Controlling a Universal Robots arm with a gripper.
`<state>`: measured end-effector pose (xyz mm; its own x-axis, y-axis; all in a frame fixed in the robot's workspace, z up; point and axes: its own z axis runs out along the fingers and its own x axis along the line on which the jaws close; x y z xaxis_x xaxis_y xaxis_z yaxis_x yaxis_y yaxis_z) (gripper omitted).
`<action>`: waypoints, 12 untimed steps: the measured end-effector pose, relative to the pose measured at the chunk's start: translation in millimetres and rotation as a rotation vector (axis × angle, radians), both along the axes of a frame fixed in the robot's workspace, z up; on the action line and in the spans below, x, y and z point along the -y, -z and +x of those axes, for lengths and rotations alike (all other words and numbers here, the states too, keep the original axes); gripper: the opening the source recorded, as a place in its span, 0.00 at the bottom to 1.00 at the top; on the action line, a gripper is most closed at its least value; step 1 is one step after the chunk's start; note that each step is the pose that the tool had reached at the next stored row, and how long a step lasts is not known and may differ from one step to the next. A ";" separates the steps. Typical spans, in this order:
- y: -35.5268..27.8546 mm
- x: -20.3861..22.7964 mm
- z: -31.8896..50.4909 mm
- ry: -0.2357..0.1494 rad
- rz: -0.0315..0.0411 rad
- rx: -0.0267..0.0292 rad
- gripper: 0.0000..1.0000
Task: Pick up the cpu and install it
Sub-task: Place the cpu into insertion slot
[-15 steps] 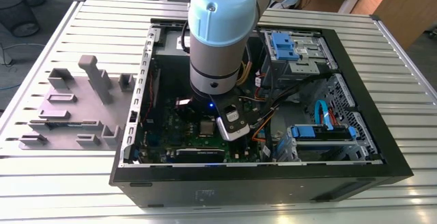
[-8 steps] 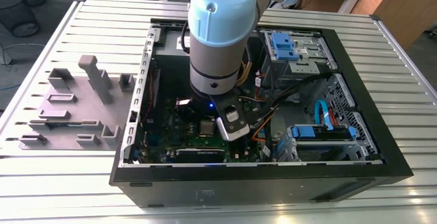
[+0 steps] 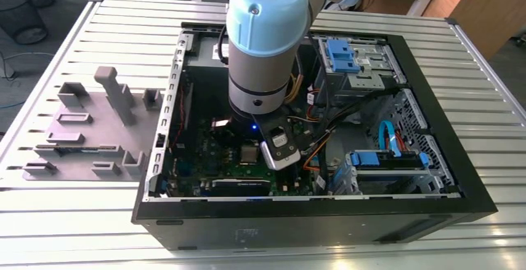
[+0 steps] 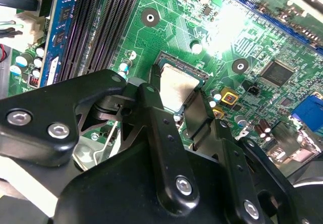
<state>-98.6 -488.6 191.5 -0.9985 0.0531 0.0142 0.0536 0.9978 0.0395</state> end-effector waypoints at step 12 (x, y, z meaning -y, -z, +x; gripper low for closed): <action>0.3 0.0 0.0 0.000 0.0000 0.0000 0.39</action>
<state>-98.6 -488.5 191.2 -0.9985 0.0532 0.0142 0.0537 0.9978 0.0395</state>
